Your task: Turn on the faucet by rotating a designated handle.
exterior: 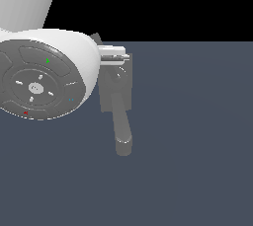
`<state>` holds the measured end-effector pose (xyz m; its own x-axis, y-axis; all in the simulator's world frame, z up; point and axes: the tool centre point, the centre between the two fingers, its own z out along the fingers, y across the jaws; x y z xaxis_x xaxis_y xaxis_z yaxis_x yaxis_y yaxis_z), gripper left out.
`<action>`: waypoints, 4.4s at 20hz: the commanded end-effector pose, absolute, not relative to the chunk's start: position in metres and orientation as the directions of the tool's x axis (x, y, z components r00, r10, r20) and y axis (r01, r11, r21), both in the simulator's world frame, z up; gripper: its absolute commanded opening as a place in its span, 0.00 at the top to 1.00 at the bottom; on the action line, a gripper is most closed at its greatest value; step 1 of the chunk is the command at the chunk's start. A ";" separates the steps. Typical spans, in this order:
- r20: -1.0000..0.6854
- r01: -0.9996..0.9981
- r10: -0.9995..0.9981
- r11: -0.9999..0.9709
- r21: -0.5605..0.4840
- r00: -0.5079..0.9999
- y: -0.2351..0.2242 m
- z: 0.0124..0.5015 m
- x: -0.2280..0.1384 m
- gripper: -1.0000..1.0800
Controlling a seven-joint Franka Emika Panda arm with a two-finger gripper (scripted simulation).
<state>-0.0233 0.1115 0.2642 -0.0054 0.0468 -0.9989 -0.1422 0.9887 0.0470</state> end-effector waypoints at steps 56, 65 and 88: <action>-1.000 -0.150 0.025 0.988 0.025 0.000 -0.041 0.283 0.002 1.00; -0.993 -0.134 0.073 0.989 0.060 0.095 -0.058 0.288 0.003 1.00; -0.999 -0.145 0.029 0.989 0.025 0.023 -0.096 0.213 0.010 1.00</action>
<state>0.0101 -0.0982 0.2271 0.0395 0.0277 -0.9988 -0.1376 0.9902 0.0220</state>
